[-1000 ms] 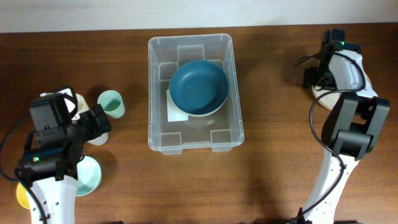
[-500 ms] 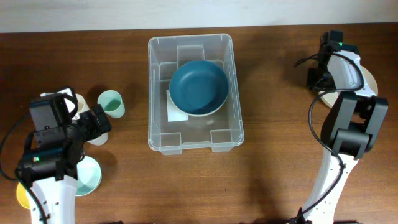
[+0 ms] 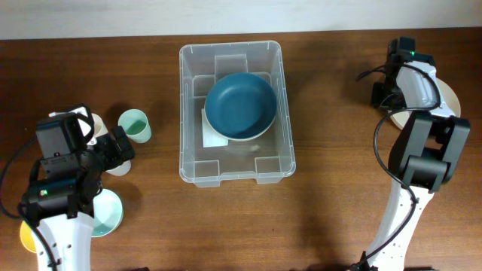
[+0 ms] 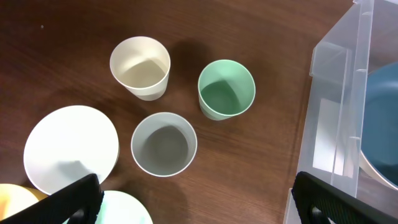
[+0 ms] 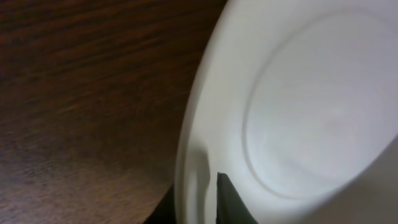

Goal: Pack container
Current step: 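Move the right gripper to the back cream bowl and grasp its rim, then lift the back cream bowl off the table with the right gripper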

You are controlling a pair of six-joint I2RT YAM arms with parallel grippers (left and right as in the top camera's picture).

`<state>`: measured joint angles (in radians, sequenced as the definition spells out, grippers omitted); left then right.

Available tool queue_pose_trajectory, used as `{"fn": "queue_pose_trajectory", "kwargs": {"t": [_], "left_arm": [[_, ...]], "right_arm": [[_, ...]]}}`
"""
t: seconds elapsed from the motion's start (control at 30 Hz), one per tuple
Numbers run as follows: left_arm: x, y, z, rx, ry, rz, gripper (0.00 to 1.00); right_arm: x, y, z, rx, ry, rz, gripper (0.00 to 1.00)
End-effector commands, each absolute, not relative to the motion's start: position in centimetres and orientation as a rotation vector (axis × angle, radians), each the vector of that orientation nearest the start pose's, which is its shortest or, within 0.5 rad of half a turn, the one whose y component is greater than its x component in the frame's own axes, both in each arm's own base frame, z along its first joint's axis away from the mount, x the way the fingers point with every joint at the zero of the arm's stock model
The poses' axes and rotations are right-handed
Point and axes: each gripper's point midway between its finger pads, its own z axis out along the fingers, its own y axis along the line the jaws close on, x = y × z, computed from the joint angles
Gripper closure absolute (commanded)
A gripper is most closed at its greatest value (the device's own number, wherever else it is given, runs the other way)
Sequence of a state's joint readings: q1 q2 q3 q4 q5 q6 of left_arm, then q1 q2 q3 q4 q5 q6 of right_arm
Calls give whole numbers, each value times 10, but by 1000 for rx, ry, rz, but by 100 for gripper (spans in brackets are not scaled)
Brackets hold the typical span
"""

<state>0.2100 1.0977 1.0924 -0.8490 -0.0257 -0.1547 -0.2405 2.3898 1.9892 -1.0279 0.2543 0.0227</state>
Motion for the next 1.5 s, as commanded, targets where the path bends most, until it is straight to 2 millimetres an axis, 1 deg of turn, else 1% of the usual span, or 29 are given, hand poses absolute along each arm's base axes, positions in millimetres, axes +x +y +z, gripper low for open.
{"fn": "queue_pose_trajectory", "kwargs": {"t": [0.0,0.23,0.33,0.37,0.43,0.5,0.57,0.67,0.73,0.83,0.93,1.0,1.07,1.13,1.23,1.4,1.43,1.47], "left_arm": [[301,68,231,-457,2355,41,1],[301,68,231,-457,2355,41,1],[301,68,231,-457,2355,41,1],[301,68,231,-457,2355,41,1],[301,68,231,-457,2355,41,1],[301,68,231,-457,2355,41,1],[301,68,231,-458,2355,41,1],[301,68,231,-458,2355,41,1],[301,68,231,-458,2355,41,1],[301,68,231,-458,2355,41,1],[301,68,231,-458,2355,41,1],[301,68,231,-458,2355,41,1],[300,68,231,-458,2357,41,1],[300,68,231,-458,2358,41,1],[300,68,231,-458,2359,42,1],[300,68,231,-458,2358,41,1],[300,68,231,-458,2358,41,1],[300,68,231,-458,2358,41,1]], "right_arm": [[468,-160,13,426,2983,-432,96],[467,-159,14,425,2987,-432,96],[468,-154,19,409,2983,-430,96],[469,-151,23,400,2976,-429,96],[476,-141,37,373,2946,-416,96],[485,-128,59,334,2899,-396,96],[497,-108,89,261,2841,-356,96],[509,-68,143,102,2750,-275,96],[512,-38,180,-20,2685,-233,96],[508,10,228,-201,2585,-192,96],[497,64,259,-426,2492,-163,96],[488,95,269,-565,2443,-163,96],[484,110,274,-602,2420,-211,96],[482,113,274,-590,2417,-273,96],[485,102,273,-484,2432,-352,96],[491,56,269,-258,2473,-379,96],[492,42,267,-193,2486,-382,96],[492,30,264,-142,2499,-380,92]]}}
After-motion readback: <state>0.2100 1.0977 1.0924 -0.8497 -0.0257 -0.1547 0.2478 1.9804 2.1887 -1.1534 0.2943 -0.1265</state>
